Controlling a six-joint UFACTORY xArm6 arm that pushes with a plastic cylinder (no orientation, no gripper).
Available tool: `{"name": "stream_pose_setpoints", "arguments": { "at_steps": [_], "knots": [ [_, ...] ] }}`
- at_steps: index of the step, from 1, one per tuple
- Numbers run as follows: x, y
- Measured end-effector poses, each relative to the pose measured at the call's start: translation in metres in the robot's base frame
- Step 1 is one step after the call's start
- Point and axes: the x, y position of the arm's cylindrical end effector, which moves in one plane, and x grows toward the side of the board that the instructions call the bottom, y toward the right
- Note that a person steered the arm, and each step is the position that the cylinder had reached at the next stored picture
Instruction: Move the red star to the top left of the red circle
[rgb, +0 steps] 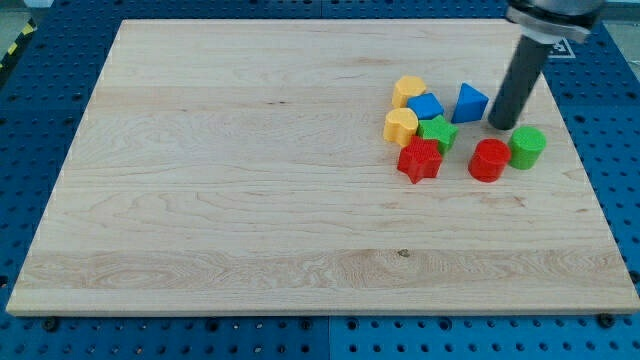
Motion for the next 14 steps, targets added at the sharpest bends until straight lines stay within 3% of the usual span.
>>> {"name": "stream_pose_setpoints", "arguments": {
  "at_steps": [2, 4, 6, 8, 11, 13, 14],
  "knots": [
    [0.035, 0.007],
    [0.043, 0.001],
    [0.074, -0.066],
    [0.072, -0.16],
    [0.049, -0.167],
    [0.044, -0.234],
    [0.044, -0.207]
  ]
}}
